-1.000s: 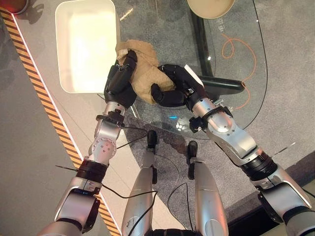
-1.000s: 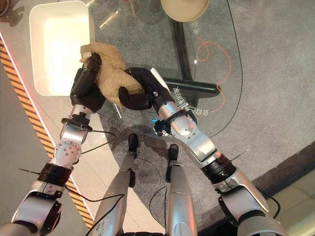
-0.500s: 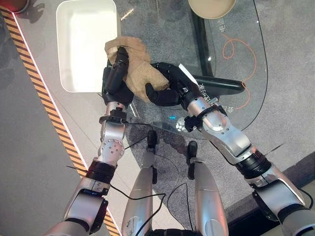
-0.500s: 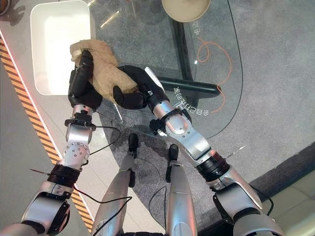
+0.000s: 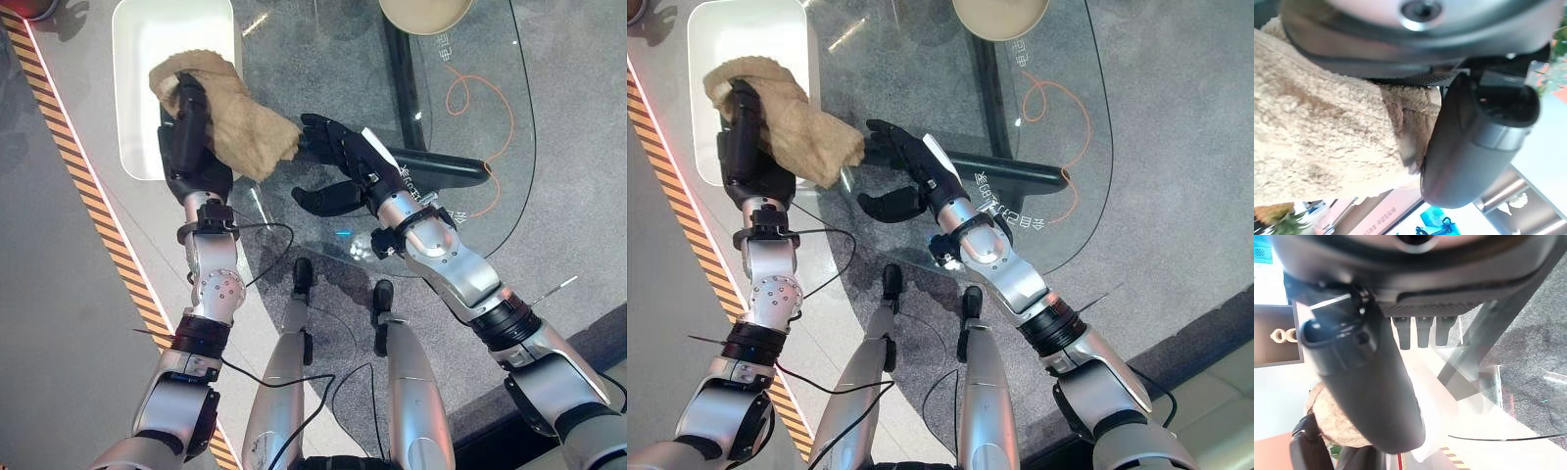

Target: Wipe the table with a cloth and put it in the basket.

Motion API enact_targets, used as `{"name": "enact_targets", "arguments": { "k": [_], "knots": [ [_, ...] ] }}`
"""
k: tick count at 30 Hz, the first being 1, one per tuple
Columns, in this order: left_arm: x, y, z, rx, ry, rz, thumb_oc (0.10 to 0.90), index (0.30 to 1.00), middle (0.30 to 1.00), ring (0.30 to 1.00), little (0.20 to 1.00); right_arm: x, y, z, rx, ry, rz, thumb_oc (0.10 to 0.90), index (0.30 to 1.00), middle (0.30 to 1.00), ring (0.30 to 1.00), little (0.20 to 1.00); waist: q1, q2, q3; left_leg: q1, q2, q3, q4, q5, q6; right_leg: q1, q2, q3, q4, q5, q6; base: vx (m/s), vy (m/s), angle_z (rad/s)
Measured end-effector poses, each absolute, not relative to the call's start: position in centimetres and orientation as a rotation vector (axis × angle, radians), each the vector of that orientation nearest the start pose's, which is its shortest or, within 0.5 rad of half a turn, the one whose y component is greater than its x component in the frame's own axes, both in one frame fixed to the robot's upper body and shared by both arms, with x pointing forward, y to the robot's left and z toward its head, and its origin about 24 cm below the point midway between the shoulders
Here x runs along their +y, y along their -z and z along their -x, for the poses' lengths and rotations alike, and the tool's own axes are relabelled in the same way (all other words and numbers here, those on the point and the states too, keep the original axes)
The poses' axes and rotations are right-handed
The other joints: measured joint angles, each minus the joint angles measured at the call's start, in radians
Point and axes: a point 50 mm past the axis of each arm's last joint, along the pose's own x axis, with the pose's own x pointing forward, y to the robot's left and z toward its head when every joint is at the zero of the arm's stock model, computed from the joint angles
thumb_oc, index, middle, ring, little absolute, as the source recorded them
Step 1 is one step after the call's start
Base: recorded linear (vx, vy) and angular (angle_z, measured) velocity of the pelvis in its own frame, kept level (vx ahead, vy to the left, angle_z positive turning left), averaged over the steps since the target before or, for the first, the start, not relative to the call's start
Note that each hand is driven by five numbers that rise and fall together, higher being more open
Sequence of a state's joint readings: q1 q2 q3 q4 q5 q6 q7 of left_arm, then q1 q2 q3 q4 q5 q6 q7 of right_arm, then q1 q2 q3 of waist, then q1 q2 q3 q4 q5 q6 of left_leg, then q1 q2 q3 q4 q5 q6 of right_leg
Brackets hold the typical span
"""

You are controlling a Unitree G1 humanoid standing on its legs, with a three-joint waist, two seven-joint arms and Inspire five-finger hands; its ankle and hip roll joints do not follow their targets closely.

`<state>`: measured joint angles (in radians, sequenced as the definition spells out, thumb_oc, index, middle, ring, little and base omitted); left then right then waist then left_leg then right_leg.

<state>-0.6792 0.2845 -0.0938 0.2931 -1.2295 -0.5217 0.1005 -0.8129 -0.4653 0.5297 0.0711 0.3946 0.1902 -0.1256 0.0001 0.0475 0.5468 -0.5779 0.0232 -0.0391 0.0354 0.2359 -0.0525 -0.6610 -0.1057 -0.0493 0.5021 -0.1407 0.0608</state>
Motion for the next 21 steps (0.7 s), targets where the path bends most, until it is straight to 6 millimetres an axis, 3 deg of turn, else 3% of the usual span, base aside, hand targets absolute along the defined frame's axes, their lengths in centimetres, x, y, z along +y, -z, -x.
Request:
{"name": "enact_targets", "arguments": {
  "k": [13, 17, 21],
  "knots": [
    [18.8, -21.2, -34.6, -0.698, -0.097, 0.923, 0.1, 0.3, 0.3, 0.3, 0.2, -8.1, -19.8, -34.6, -0.307, -0.359, 0.312, 0.8, 0.9, 0.9, 0.9, 0.9, 0.001, 0.0, 0.0, 0.002, 0.0, 0.0, 0.0, 0.001, -0.002, 0.0, -0.001, 0.001, 0.003, 0.0, 0.0, 0.0, 0.013, 0.0],
    [19.4, -21.5, -34.5, -0.725, -0.133, 0.928, 0.1, 0.3, 0.3, 0.3, 0.2, -9.3, -19.3, -35.4, -0.285, -0.249, 0.306, 0.8, 0.9, 0.9, 0.9, 0.9, -0.001, 0.0, 0.0, 0.002, -0.001, 0.001, 0.0, 0.001, -0.002, -0.002, -0.002, 0.002, 0.004, 0.0, 0.0, -0.01, 0.036, -0.01],
    [19.9, -22.0, -34.4, -0.748, -0.175, 0.915, 0.1, 0.3, 0.3, 0.3, 0.2, -11.3, -19.9, -36.0, -0.349, -0.078, 0.338, 0.8, 0.9, 0.9, 0.9, 0.9, -0.005, 0.0, 0.0, -0.001, -0.002, 0.003, 0.0, 0.001, -0.002, -0.011, -0.003, 0.005, 0.012, -0.001, -0.002, -0.01, 0.016, -0.01]
  ]
}}
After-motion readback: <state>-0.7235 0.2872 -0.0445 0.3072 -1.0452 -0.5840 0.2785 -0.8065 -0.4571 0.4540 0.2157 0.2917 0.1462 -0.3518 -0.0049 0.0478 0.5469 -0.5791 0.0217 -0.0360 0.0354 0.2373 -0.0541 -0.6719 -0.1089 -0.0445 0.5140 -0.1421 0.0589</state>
